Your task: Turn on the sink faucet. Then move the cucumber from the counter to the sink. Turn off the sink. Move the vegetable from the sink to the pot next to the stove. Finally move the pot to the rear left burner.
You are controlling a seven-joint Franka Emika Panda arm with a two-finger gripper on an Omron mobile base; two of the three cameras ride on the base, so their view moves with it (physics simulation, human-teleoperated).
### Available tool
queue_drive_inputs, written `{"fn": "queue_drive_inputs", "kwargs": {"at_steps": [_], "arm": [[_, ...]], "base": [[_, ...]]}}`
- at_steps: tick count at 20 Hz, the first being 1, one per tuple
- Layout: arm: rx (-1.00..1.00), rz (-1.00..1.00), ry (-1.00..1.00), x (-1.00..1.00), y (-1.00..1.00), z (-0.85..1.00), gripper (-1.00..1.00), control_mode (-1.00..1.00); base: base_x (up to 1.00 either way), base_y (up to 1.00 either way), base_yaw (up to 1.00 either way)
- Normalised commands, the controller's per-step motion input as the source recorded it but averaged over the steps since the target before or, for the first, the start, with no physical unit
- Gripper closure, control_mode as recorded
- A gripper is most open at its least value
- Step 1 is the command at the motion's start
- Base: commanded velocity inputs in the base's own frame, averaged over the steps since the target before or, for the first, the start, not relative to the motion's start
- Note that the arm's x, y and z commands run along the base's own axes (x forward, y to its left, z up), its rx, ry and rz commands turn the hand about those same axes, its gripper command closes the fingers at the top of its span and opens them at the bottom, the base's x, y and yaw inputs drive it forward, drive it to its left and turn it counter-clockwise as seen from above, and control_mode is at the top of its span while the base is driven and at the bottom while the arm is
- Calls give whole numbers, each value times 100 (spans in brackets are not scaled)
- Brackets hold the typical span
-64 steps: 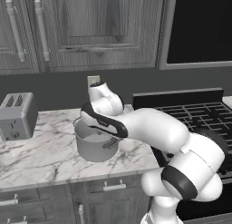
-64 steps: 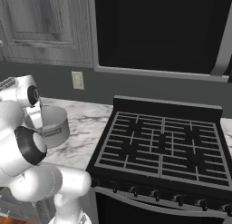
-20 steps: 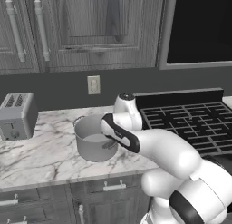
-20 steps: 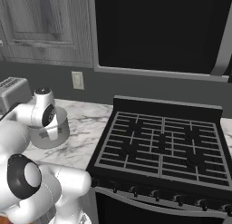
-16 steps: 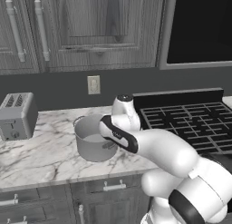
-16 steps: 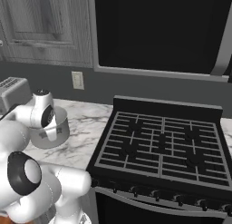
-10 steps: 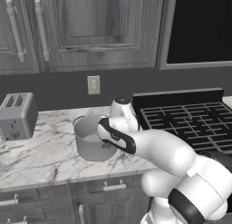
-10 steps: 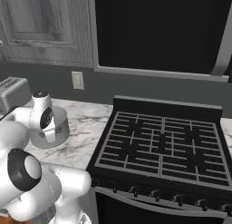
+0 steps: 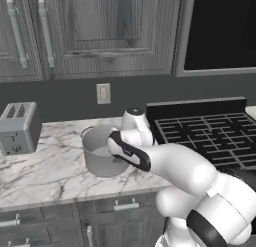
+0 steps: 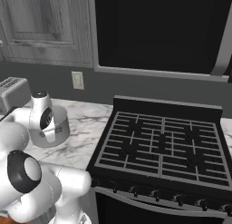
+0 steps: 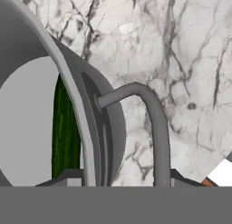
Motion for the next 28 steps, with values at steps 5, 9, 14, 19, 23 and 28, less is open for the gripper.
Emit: {"fn": "queue_drive_inputs", "kwargs": {"at_steps": [5, 9, 14, 19, 23, 28], "arm": [[0, -17, -16, -31, -36, 33, 100, -100], [0, -25, -13, -29, -51, 41, 100, -100], [0, -28, -9, -17, -55, 35, 100, -100], [0, -31, -3, -1, -70, 34, 100, -100], [1, -34, 0, 0, -74, 27, 100, -100], [1, -32, 0, 5, -67, 21, 100, -100]], "base": [[0, 0, 0], [0, 0, 0], [0, 0, 0], [0, 0, 0], [0, 0, 0], [0, 0, 0]]}}
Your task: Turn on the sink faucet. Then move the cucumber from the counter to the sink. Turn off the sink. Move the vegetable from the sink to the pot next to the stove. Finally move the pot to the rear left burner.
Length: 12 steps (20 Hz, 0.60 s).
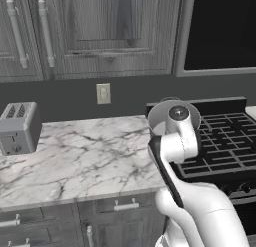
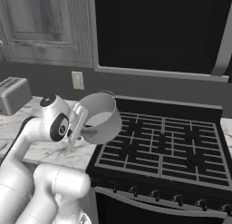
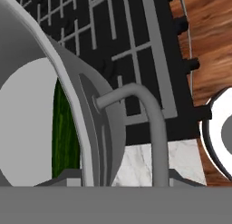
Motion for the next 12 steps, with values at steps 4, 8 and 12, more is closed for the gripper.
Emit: {"fn": "queue_drive_inputs", "kwargs": {"at_steps": [4, 8, 12], "arm": [[1, -24, 0, 20, -57, 12, 100, -100], [2, -14, 0, 22, -52, 3, 100, -100], [2, -8, 0, 23, -49, 0, 100, -100]], "base": [[0, 0, 0], [0, 0, 0], [0, 0, 0]]}}
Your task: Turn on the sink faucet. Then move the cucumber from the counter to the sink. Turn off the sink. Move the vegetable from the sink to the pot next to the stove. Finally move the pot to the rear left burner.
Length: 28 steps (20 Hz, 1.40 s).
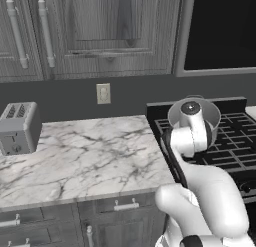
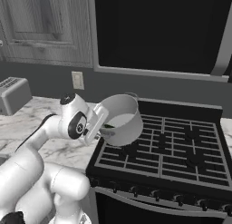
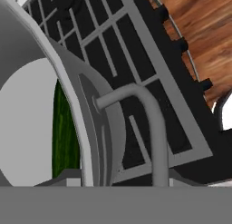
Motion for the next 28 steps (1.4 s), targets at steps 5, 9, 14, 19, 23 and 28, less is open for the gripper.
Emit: {"fn": "queue_drive_inputs", "kwargs": {"at_steps": [5, 9, 14, 19, 23, 28], "arm": [[7, -3, 0, 38, -47, 0, 100, -100], [10, 0, 0, 44, -36, 0, 100, -100], [10, 0, 0, 41, -21, 0, 100, -100], [7, 0, 0, 28, -6, 0, 100, -100], [2, 0, 0, 20, 0, 0, 100, -100], [0, 0, 0, 17, 0, 0, 100, -100]], "base": [[0, 0, 0], [0, 0, 0], [0, 0, 0], [0, 0, 0], [0, 0, 0], [0, 0, 0]]}}
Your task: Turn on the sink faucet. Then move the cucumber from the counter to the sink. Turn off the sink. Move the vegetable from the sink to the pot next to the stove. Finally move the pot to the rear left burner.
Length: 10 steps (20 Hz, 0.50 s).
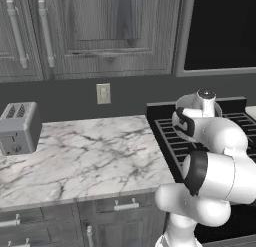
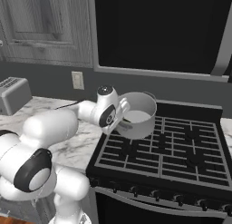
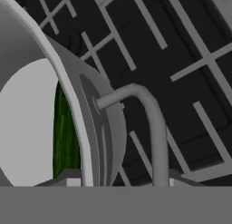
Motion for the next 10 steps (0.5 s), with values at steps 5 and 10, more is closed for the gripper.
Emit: {"fn": "queue_drive_inputs", "kwargs": {"at_steps": [5, 10], "arm": [[0, 0, 0, 19, 0, 0, 100, -100], [0, 0, 0, 21, 0, 0, 100, -100]], "base": [[0, 0, 0], [0, 0, 0]]}}
